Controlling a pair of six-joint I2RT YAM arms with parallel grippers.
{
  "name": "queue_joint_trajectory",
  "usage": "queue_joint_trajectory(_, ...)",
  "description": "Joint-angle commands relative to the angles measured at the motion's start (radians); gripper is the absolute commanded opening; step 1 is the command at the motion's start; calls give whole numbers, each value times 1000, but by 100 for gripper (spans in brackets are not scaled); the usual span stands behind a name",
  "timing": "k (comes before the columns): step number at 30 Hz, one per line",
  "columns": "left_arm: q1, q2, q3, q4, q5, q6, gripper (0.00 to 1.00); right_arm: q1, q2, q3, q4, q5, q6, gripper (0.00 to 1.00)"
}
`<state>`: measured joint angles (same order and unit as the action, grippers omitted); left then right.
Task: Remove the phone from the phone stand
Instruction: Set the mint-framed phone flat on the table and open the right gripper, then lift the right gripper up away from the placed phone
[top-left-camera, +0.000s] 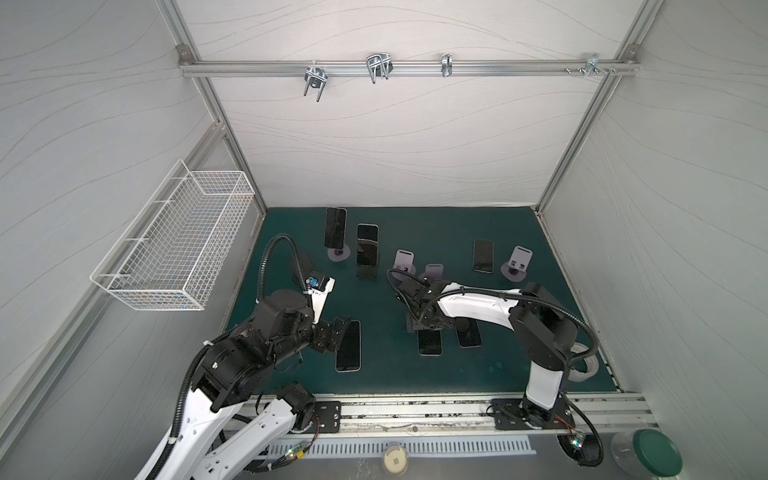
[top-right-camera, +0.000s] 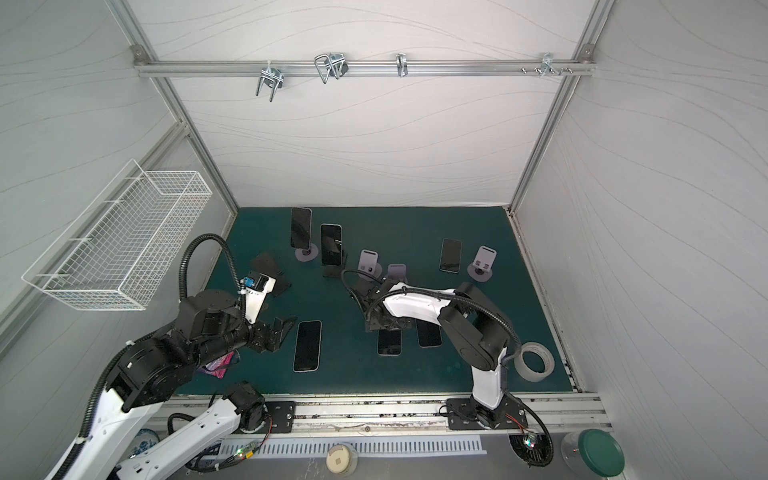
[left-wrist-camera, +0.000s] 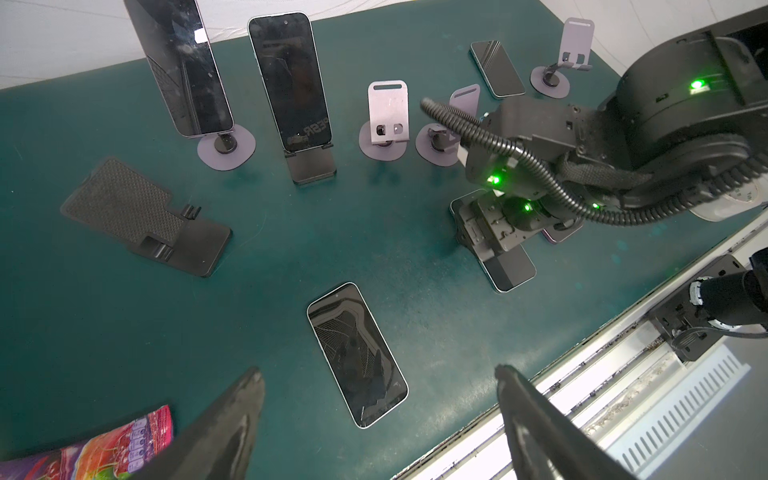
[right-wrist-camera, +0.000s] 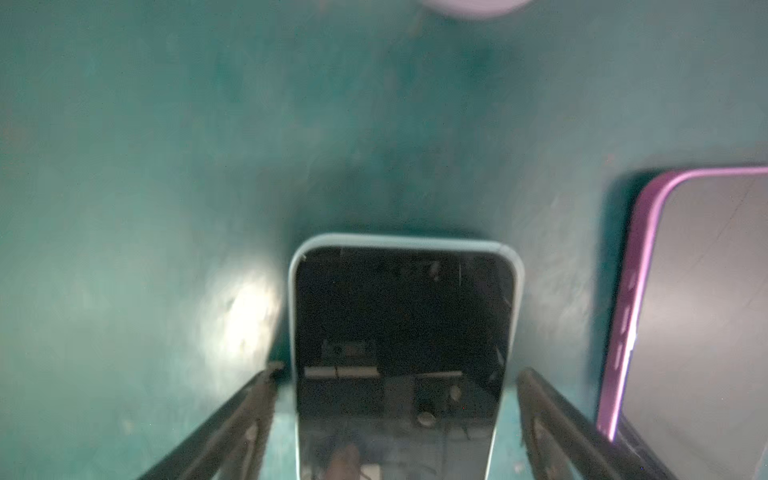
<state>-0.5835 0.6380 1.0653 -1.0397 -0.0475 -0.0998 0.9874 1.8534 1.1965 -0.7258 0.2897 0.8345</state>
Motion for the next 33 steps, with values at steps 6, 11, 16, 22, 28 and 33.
queue_joint_trajectory(6,-3,26,72,48,-9,31,89,8,-87,79,-123,53,-33,99)
queue_joint_trajectory(11,-3,37,87,49,-15,36,89,8,-116,117,-162,77,-38,99)
queue_joint_trajectory(16,-3,35,81,55,-26,33,89,8,-175,123,-184,107,-28,99)
queue_joint_trajectory(22,-3,59,71,126,-53,34,89,8,-290,125,-217,135,-29,99)
queue_joint_trajectory(28,-3,134,80,228,-100,-5,88,7,-407,133,-251,154,-111,99)
queue_joint_trajectory(33,-3,234,103,292,-123,-10,88,-5,-521,132,-259,135,-185,99)
